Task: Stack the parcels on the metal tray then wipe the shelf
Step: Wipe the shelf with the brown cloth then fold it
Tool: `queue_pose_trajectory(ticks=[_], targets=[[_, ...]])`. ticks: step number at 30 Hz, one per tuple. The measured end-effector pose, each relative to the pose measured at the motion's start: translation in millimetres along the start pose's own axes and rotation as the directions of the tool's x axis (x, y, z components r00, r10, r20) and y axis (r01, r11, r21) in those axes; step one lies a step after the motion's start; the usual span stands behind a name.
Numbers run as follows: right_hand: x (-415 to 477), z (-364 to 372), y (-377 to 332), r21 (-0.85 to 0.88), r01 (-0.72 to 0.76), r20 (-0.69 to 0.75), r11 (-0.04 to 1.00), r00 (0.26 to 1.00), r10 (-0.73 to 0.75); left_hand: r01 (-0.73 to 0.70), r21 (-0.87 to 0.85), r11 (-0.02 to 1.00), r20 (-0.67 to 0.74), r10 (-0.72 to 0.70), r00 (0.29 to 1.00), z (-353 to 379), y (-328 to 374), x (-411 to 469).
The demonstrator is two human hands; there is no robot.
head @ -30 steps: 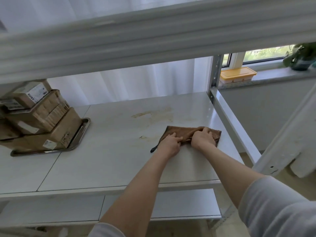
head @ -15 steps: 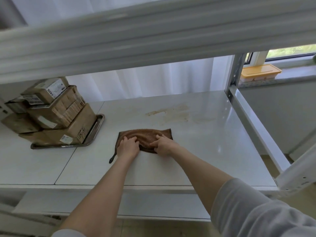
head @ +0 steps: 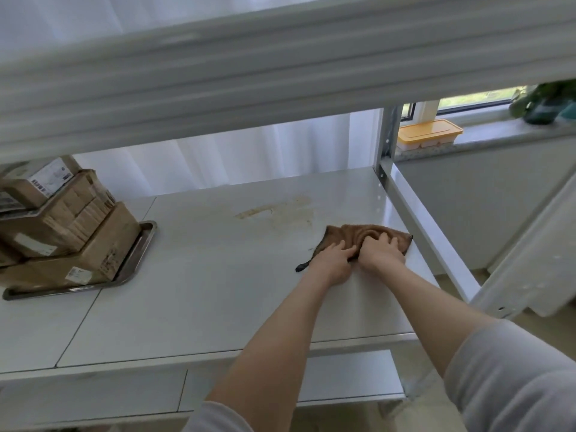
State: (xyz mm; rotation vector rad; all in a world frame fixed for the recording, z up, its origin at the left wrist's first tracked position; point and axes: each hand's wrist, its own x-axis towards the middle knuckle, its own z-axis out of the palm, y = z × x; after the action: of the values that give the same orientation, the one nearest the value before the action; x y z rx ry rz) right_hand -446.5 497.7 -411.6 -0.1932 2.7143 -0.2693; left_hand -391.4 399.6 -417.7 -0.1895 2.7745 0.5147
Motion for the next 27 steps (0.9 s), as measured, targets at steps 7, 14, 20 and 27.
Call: queue_pose_trajectory(ticks=[7,14,20,27], targets=[[-3.6,3.7,-31.1,-0.015,-0.054,-0.017,0.998,0.998,0.053,0.069,-0.061,0.996,-0.012,-0.070,0.997,-8.7,-29.4,-5.0],[-11.3,23.1,-115.0,-0.080,0.326,0.174,0.942,0.935,-0.309,0.352,-0.088,0.932,-0.084,-0.359,0.930,-36.9,-140.7,-40.9],[-34.4,49.4,-198.2,-0.013,0.580,0.343,0.815,0.768,-0.541,0.576,-0.114,0.809,-0.137,-0.587,0.798,-44.9,-230.4,-95.2],[-53.9,67.1,-228.2,0.063,0.608,0.323,0.792,0.738,-0.592,0.697,-0.193,0.691,-0.196,-0.723,0.663,-49.9,-247.7,-112.4]])
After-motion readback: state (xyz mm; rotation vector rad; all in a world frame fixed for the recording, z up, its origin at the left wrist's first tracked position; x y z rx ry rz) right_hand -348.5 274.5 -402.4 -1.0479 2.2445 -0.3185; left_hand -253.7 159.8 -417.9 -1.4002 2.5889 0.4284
